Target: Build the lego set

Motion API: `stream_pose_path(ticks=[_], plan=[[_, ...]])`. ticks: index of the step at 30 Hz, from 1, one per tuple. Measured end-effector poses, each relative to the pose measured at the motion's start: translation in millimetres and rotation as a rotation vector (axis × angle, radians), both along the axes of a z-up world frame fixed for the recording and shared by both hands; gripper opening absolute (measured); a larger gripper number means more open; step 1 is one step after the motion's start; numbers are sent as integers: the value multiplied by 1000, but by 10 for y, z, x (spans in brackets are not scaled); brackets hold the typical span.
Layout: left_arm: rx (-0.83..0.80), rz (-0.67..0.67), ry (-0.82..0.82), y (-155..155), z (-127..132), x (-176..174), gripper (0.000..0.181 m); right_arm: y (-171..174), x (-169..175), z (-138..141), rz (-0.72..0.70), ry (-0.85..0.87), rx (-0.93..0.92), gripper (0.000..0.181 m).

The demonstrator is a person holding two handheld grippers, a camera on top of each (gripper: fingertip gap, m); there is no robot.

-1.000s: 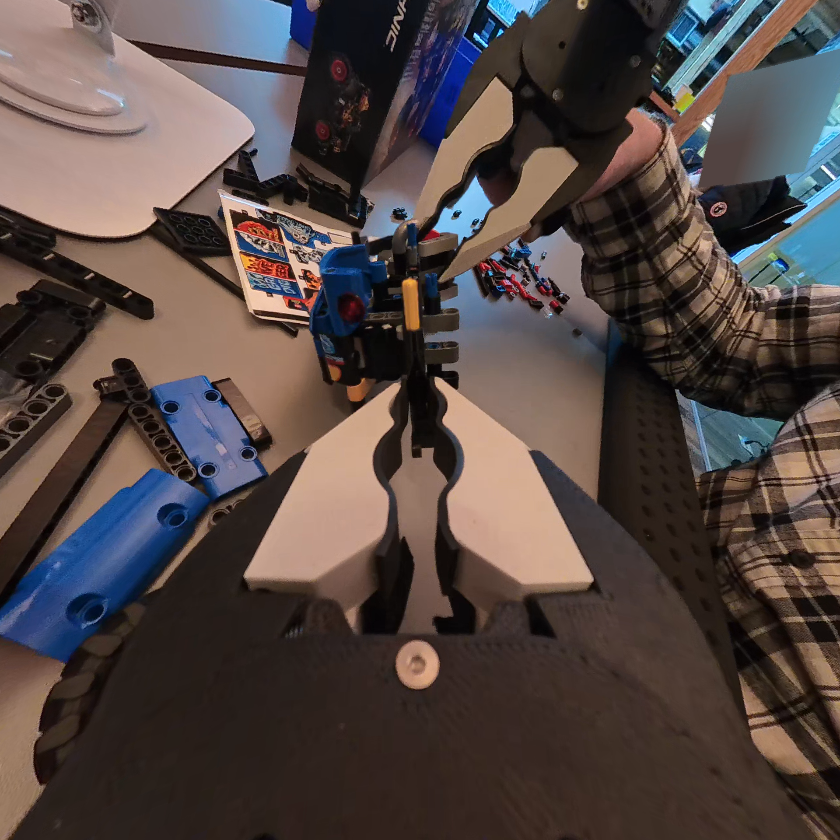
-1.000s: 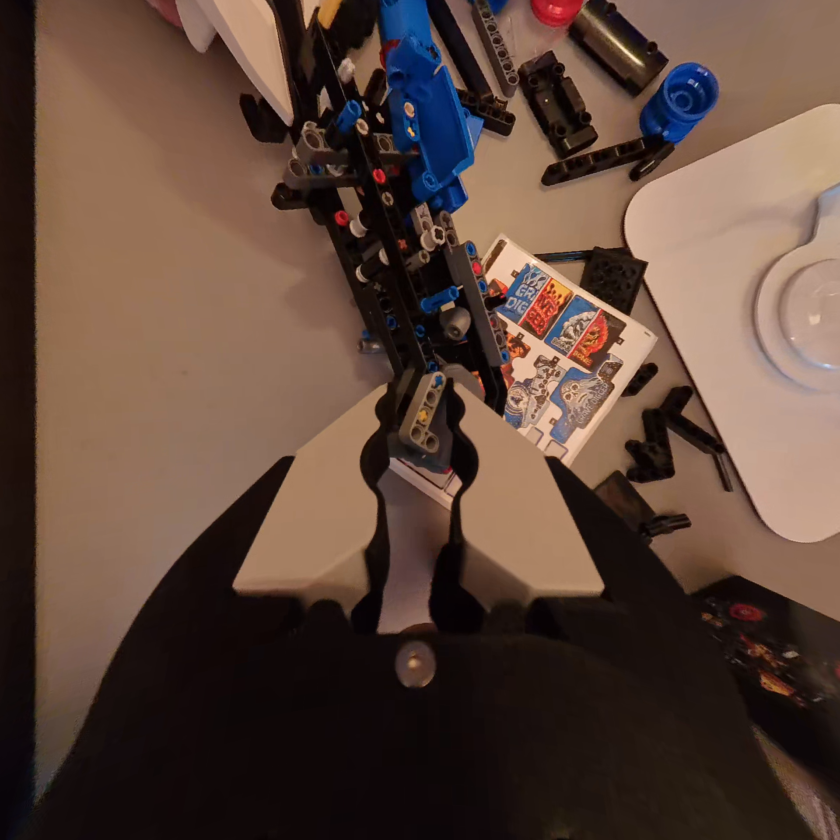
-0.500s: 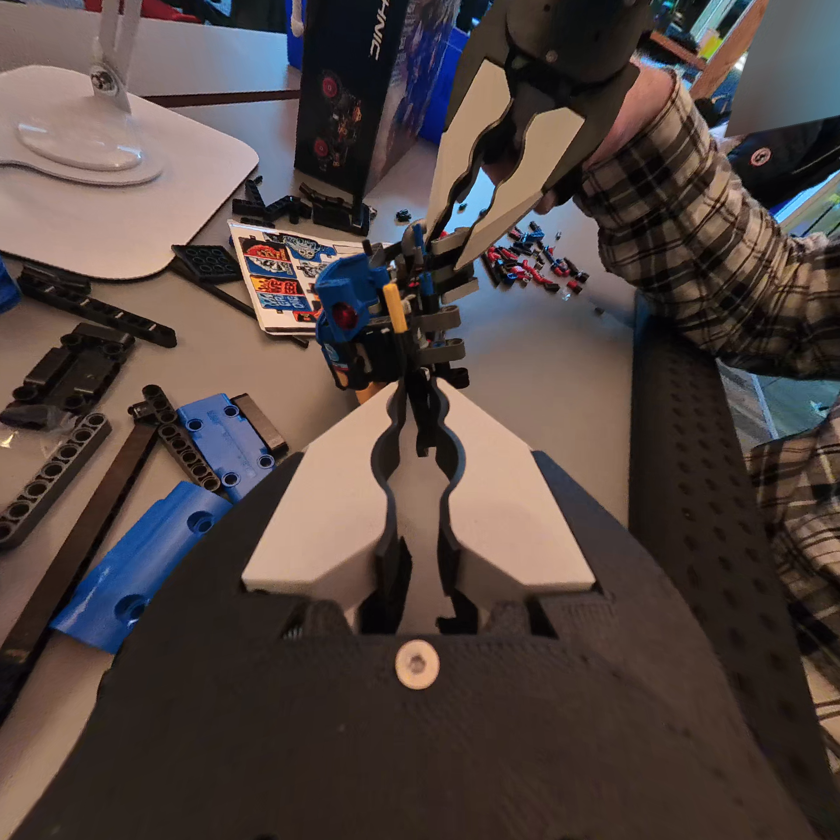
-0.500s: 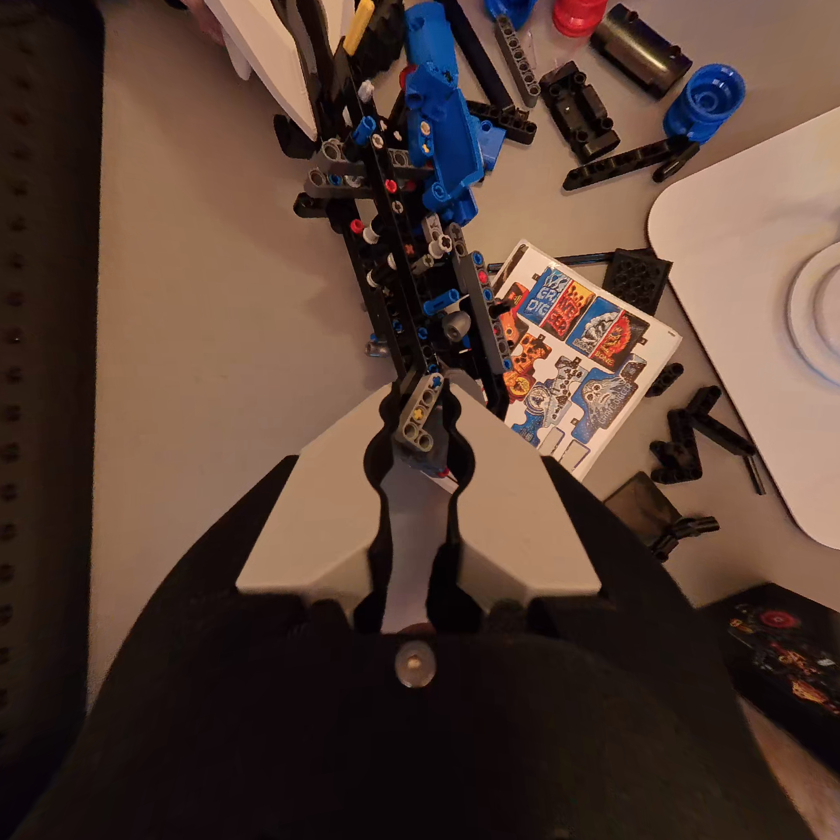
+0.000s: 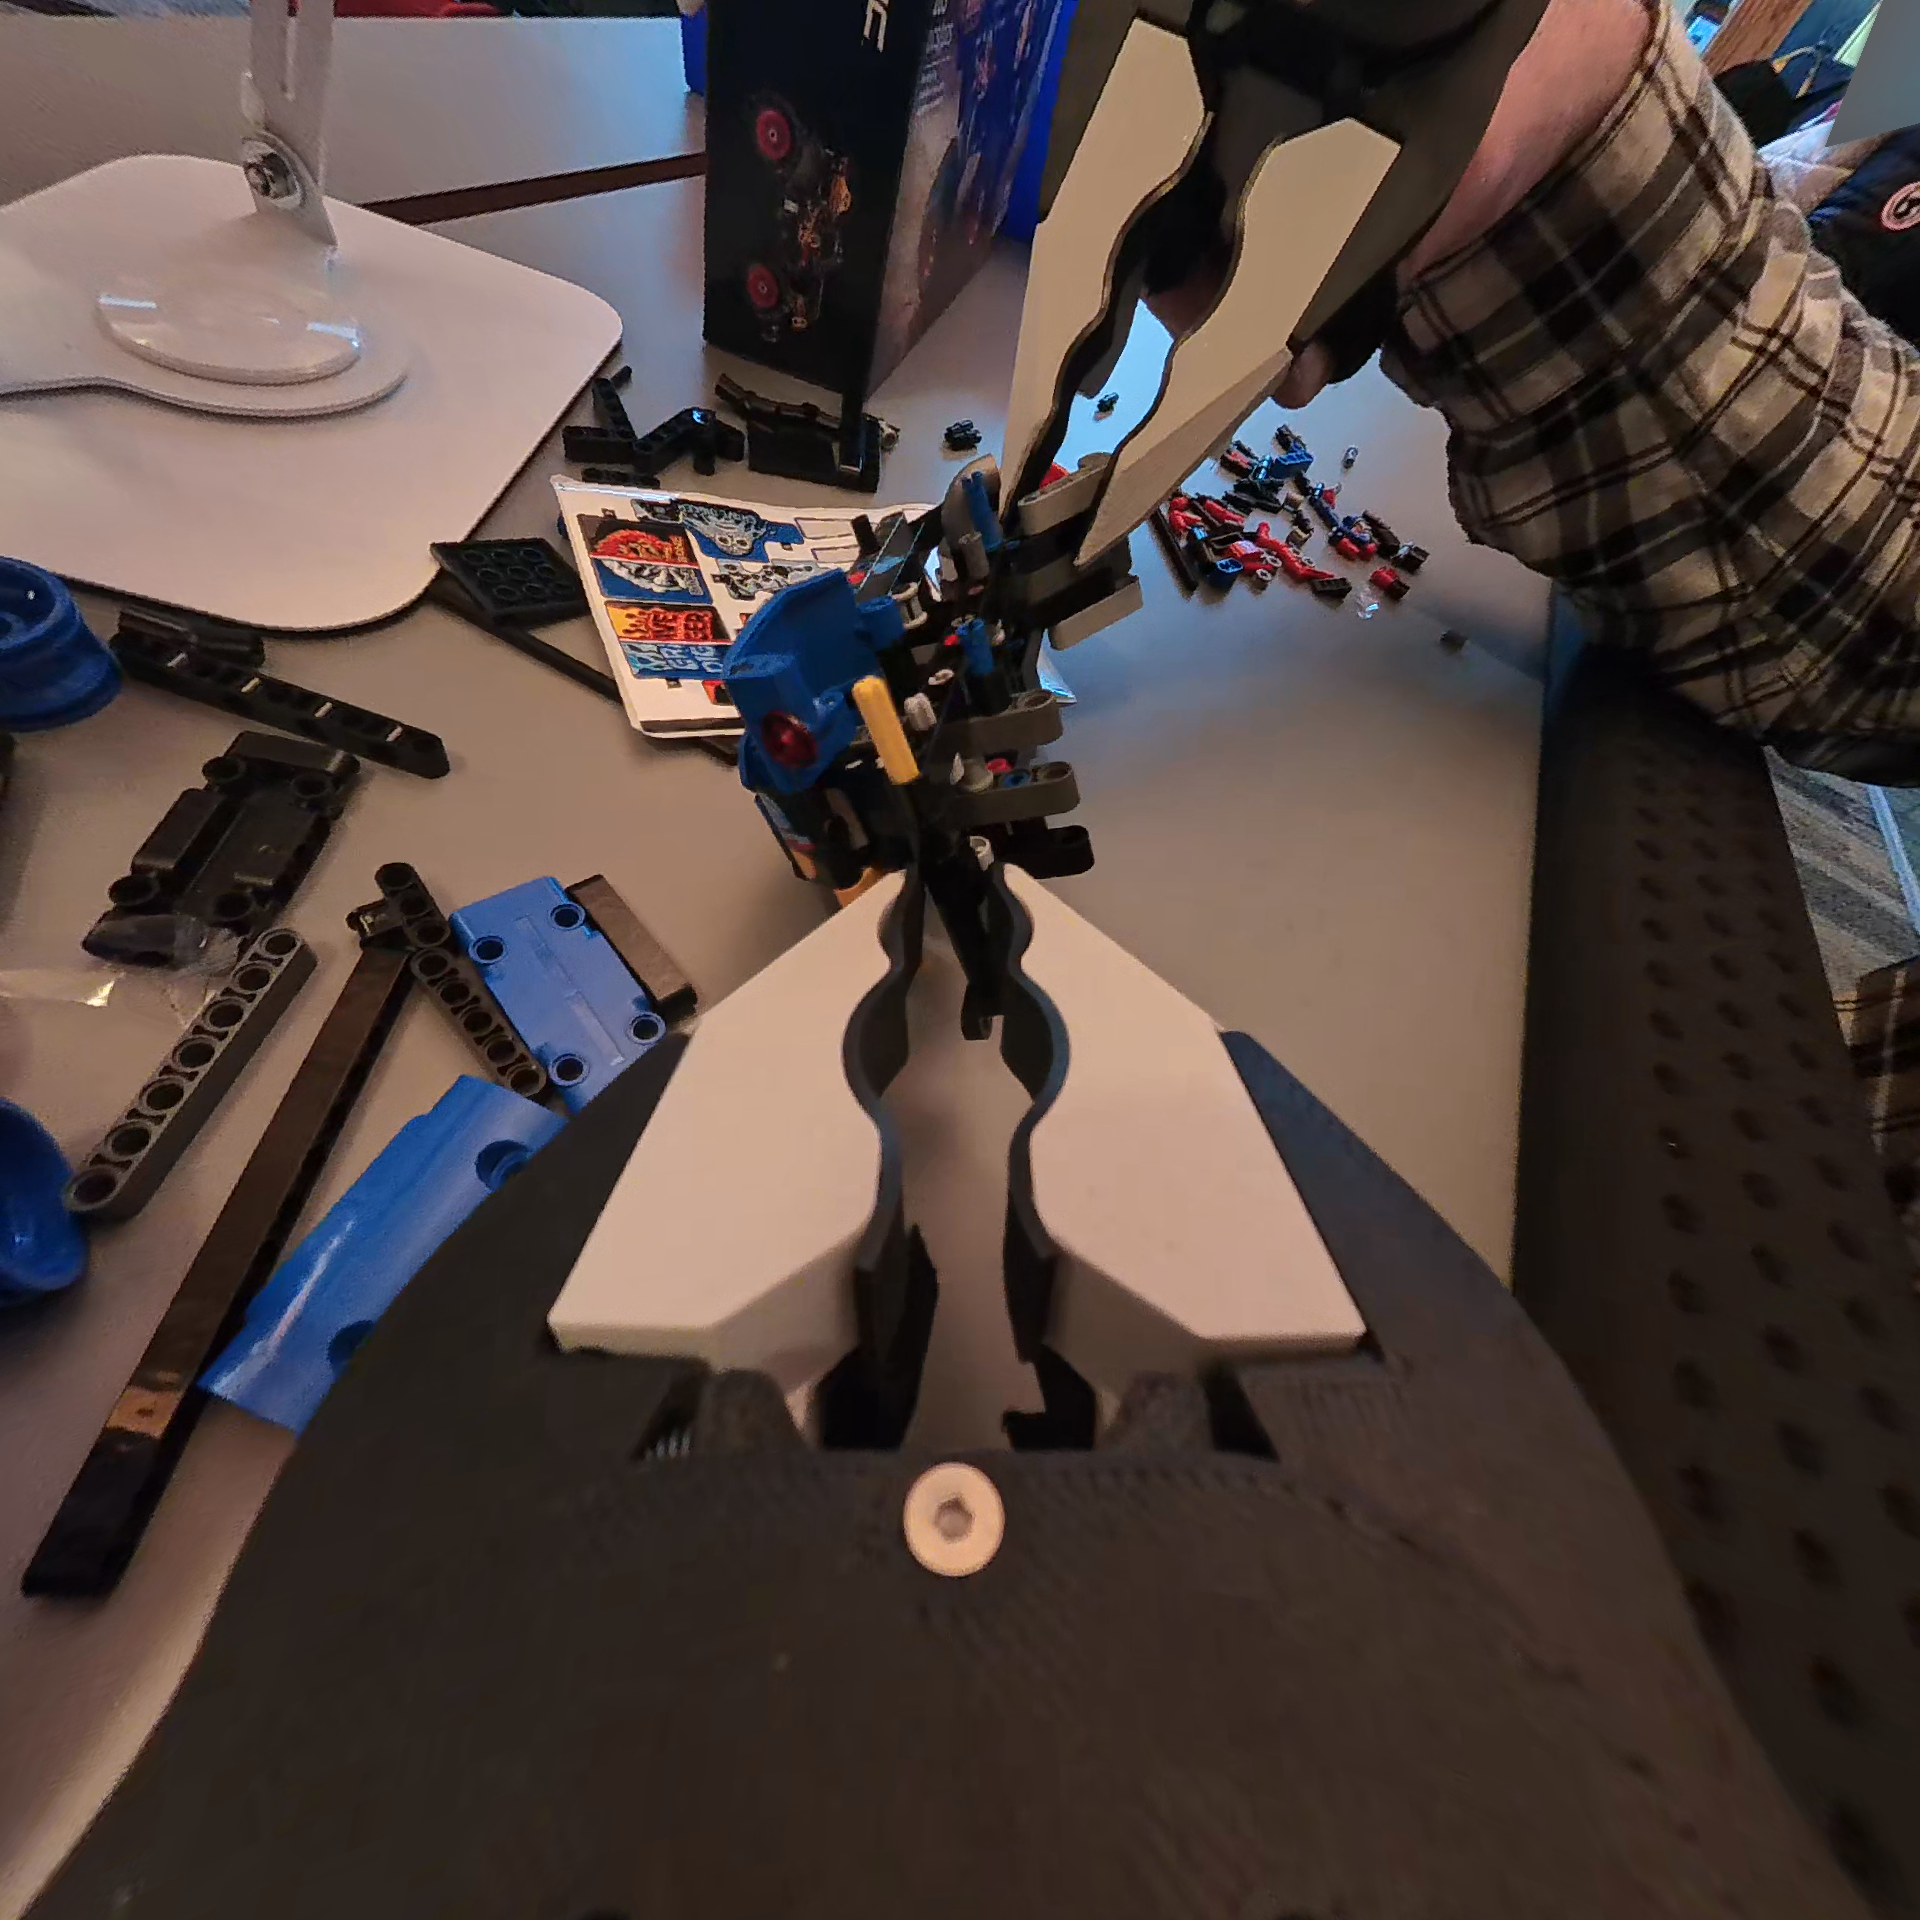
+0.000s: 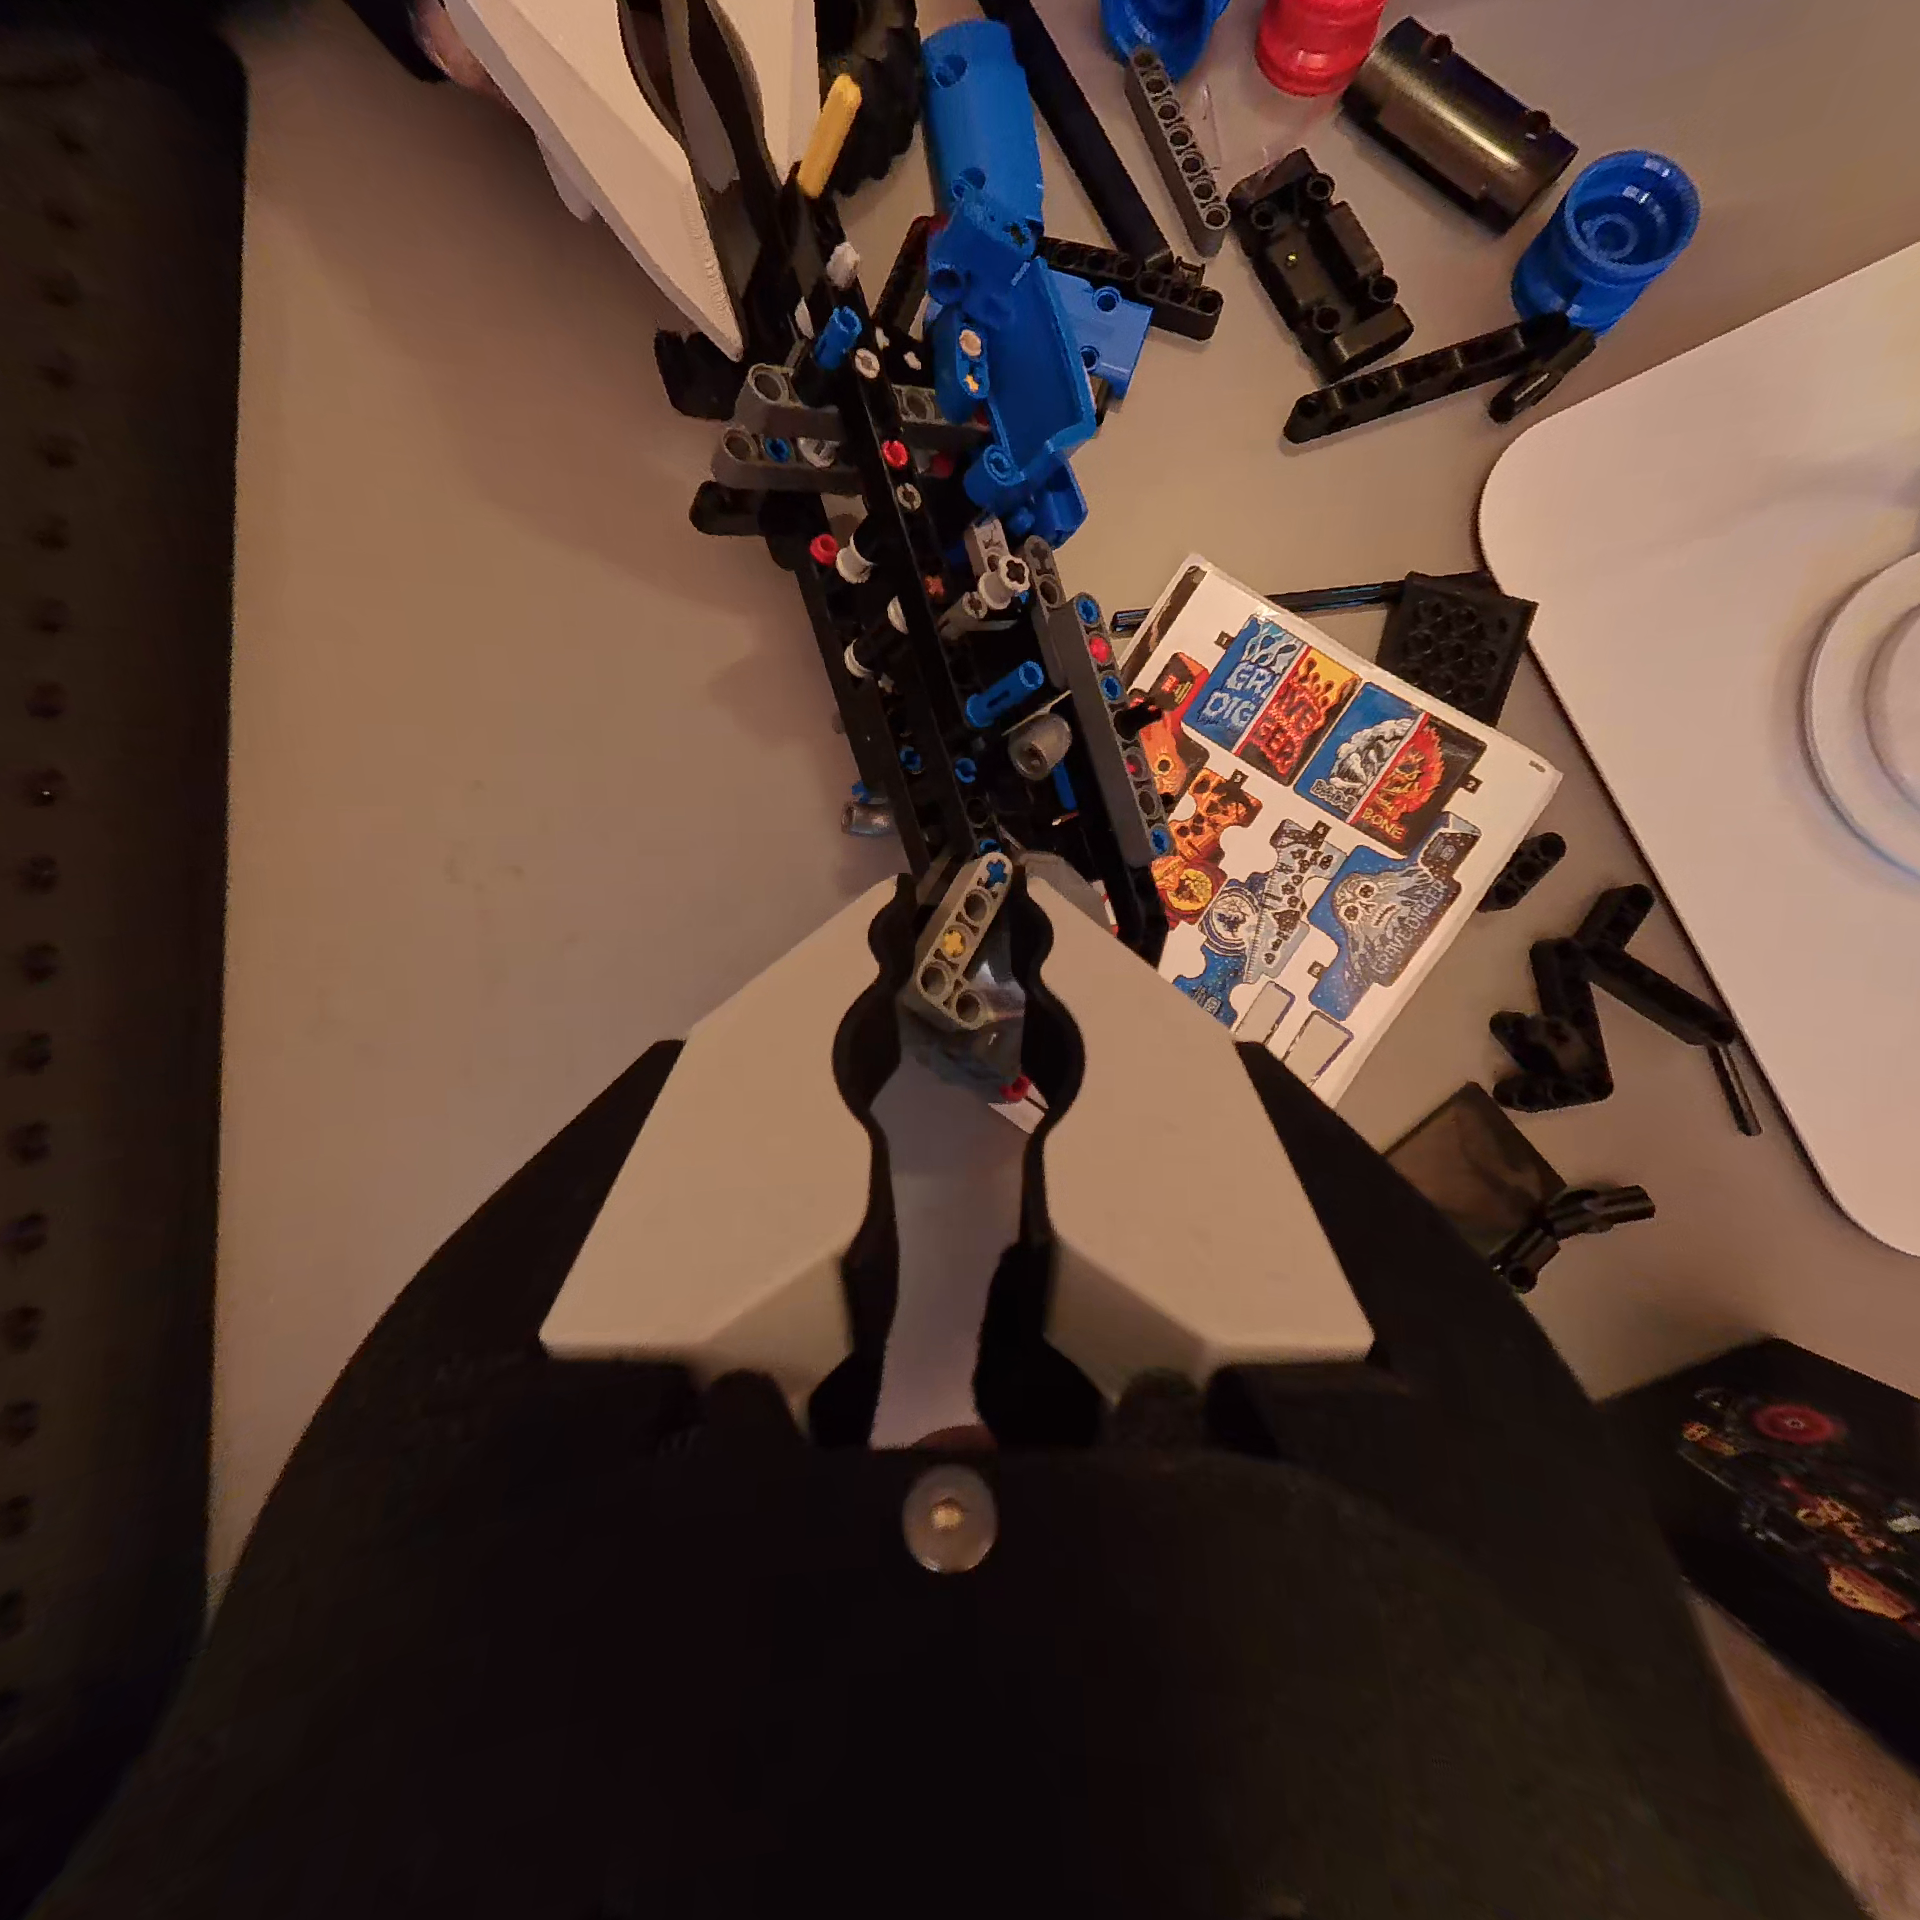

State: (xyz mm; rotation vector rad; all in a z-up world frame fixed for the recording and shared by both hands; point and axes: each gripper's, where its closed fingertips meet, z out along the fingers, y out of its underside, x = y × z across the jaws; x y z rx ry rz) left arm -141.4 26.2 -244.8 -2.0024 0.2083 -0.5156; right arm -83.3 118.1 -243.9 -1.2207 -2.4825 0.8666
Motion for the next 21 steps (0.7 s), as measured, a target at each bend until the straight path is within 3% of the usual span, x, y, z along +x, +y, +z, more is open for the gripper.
stream_pose_path(ticks=[21], plan=[[5, 65, -109, 32, 62, -134, 7, 72, -58, 123, -61, 40, -50, 20]])
